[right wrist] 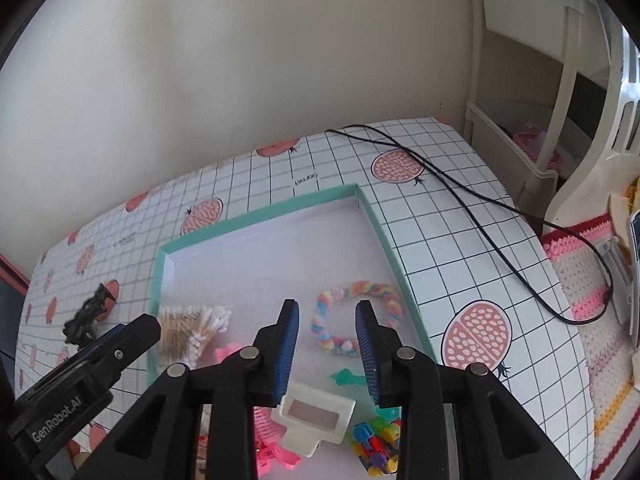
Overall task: Organize objects
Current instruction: 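Open both grippers to drop the swab pack and rainbow ring into the tray, then move both grippers back from the tray toward the black car and action figure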
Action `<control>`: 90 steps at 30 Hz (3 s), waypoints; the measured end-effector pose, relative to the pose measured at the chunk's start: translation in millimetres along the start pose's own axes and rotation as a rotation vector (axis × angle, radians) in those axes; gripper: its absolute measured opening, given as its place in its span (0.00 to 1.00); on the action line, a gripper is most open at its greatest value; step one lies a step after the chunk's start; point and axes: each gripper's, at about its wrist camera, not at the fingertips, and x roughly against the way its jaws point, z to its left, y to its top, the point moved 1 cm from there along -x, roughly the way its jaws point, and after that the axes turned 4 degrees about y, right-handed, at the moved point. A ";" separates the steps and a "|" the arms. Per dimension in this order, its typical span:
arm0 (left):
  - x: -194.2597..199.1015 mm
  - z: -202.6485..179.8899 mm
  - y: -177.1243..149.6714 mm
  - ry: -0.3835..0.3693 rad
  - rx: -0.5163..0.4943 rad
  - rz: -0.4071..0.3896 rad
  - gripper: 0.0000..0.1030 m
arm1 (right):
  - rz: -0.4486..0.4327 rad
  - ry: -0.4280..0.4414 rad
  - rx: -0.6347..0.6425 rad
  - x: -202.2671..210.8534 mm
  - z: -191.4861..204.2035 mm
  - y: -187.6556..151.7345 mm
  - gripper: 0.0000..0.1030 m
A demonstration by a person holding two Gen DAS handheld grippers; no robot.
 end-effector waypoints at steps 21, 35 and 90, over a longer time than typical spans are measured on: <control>59.8 14.1 31.2 0.126 -0.003 -0.133 1.00 | -0.018 0.033 0.066 38.5 21.5 19.4 0.93; 70.0 39.9 37.5 0.185 0.036 -0.141 1.00 | -0.008 0.031 0.082 33.0 30.7 16.8 1.00; 46.9 309.3 -5.2 0.356 0.624 -0.049 1.00 | 0.134 0.132 0.451 -97.9 290.1 -41.0 1.00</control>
